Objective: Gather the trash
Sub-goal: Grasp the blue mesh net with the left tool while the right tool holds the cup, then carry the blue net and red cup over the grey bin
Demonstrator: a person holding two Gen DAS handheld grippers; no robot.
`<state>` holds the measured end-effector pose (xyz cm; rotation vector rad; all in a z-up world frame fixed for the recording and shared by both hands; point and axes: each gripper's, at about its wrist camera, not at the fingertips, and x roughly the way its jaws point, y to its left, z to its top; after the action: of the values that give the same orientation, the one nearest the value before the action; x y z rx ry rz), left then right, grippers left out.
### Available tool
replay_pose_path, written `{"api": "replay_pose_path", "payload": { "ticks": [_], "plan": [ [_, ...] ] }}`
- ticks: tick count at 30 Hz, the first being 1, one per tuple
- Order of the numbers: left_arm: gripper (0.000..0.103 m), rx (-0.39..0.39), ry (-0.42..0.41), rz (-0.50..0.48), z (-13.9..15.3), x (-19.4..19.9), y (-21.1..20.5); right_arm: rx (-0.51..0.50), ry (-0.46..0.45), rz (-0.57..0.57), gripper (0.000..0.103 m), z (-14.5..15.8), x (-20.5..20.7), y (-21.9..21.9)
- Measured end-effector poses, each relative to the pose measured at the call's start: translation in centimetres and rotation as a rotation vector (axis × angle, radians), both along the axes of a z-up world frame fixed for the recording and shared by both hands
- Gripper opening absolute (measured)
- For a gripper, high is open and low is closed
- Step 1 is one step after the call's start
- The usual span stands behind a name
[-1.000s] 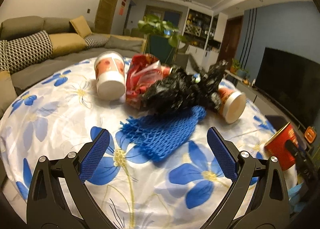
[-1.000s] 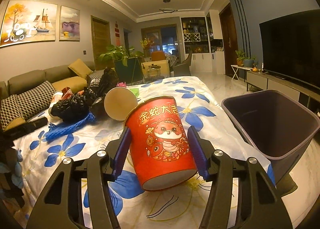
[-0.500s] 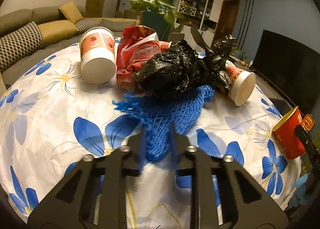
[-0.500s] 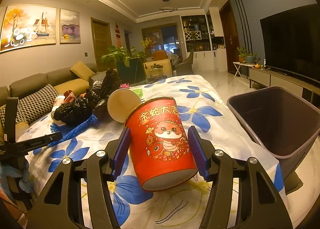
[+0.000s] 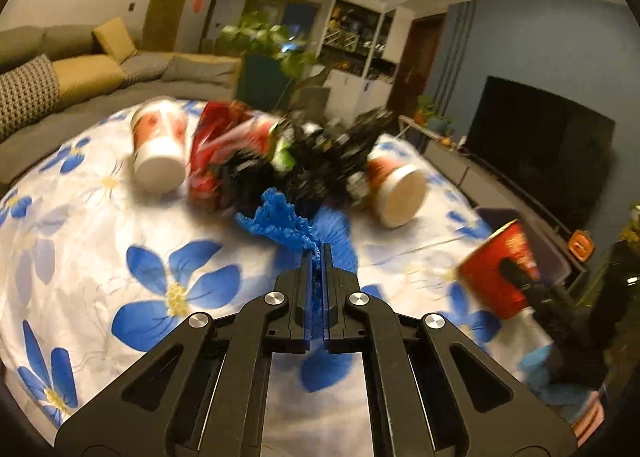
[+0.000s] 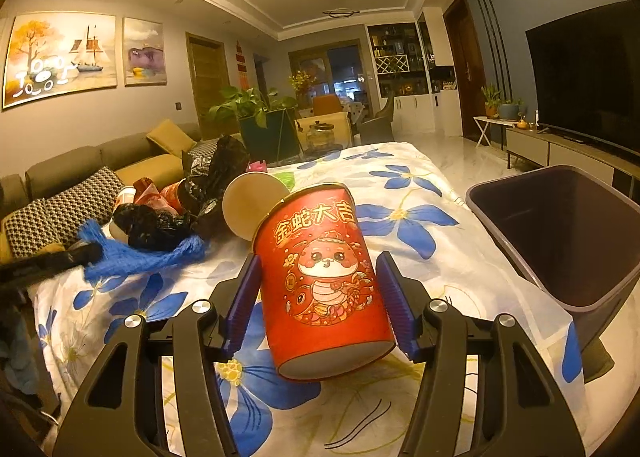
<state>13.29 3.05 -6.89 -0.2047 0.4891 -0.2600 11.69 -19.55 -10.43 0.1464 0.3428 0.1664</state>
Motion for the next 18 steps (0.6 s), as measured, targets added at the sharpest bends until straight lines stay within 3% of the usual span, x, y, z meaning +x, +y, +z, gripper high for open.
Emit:
{"api": "replay_pose_path", "payload": {
  "ticks": [6, 18],
  "plan": [
    [0.002, -0.025, -0.096, -0.032, 3.6, -1.6, -1.0, -0.007, -0.016, -0.008, 0.047, 0.4, -0.4, -0.1],
    [0.002, -0.016, -0.178, -0.046, 6.0, -3.4, -1.5, -0.003, 0.007, 0.003, 0.049, 0.3, -0.1, 0.1]
  ]
}}
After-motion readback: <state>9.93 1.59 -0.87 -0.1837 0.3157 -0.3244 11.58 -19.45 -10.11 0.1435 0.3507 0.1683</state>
